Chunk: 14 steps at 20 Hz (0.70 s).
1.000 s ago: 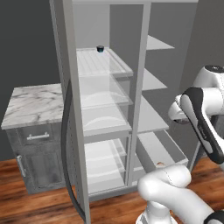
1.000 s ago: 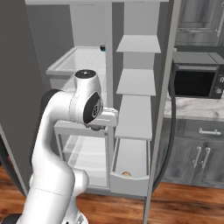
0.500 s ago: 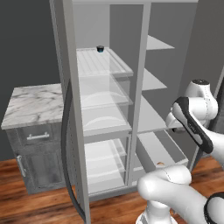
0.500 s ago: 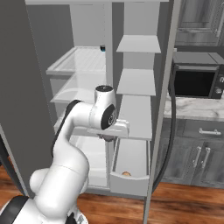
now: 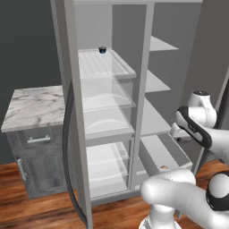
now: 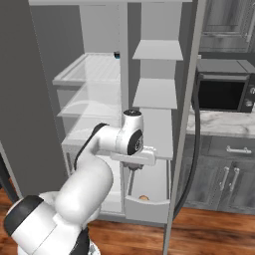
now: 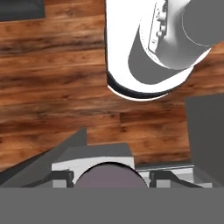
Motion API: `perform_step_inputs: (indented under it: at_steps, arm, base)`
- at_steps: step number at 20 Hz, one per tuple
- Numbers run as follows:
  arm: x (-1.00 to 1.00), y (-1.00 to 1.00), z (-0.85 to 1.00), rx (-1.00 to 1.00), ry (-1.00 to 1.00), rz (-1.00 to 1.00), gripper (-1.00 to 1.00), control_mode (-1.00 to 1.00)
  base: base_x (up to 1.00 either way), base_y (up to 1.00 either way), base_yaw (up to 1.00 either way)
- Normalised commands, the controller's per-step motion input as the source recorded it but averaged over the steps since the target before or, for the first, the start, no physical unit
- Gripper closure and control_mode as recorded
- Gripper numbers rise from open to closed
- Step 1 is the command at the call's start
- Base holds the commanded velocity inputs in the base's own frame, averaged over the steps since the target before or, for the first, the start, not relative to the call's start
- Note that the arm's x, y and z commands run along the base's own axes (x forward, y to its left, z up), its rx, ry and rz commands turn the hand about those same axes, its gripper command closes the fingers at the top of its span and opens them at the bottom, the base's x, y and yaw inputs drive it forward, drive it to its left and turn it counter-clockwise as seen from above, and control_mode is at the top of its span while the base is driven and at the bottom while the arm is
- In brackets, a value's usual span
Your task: Take the eggplant and peach from the fridge shelf and place them in the freezer drawer to begin freezing them.
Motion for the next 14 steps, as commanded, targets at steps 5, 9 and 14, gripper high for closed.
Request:
perform_step_inputs:
  at_steps: [5,9,14]
  arm:
    - [0.34,-0.01,-0.42,0.00,0.00,0.00,1.00,-1.00]
    - [0.10,0.00,-0.54,0.00,0.00,0.00,1.00,-1.00]
    - [0.29,0.00,-0.44,0.00,0.00,0.00,1.00,-1.00]
  base:
    - [0.00,0.00,0.00]
    - [0.00,0.00,0.00]
    - [0.00,0.00,0.00]
